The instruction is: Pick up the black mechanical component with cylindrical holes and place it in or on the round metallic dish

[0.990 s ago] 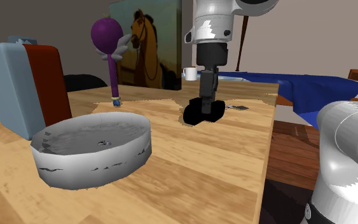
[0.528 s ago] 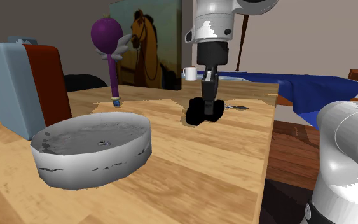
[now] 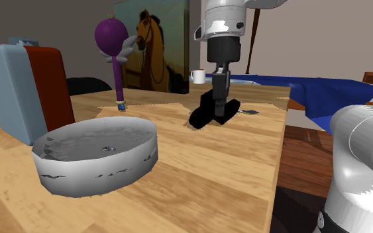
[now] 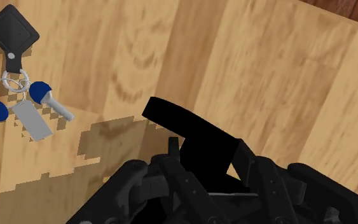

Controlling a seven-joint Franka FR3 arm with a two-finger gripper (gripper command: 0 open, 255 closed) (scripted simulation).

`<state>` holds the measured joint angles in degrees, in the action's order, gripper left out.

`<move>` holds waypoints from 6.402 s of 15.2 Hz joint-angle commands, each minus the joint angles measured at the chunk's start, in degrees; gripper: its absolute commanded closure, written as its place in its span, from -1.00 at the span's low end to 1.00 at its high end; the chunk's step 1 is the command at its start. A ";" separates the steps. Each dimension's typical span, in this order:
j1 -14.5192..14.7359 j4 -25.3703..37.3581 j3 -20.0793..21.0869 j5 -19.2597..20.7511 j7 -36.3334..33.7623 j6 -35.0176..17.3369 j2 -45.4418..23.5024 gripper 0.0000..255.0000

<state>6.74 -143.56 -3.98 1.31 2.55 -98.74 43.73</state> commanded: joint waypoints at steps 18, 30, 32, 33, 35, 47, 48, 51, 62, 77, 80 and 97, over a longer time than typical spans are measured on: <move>-0.27 16.02 0.73 0.98 0.34 11.36 -3.27 1.00; 3.04 28.28 10.44 -4.01 -11.39 10.05 -16.79 1.00; 3.57 31.19 12.26 -4.42 -13.73 9.77 -19.91 1.00; 3.81 32.75 13.16 -4.54 -14.91 9.68 -21.53 1.00; 4.34 36.09 14.92 -4.58 -17.28 9.59 -24.91 1.00; 5.70 50.36 17.75 -7.97 -16.68 9.51 -42.58 -1.00; 5.69 52.11 17.67 -9.00 -15.27 9.71 -45.04 -1.00; 5.65 52.95 17.75 -10.08 -13.84 9.19 -47.38 -1.00; 5.90 46.54 18.00 -10.41 -13.48 3.90 -46.22 -1.00; 5.90 48.21 17.99 -10.37 -13.72 5.44 -46.32 1.00; 5.90 50.89 18.00 -10.28 -14.11 7.79 -46.63 1.00; 4.39 65.84 16.84 -10.12 -13.60 21.98 -47.69 1.00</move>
<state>11.57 -78.56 13.20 -8.77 -11.70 -77.88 -4.12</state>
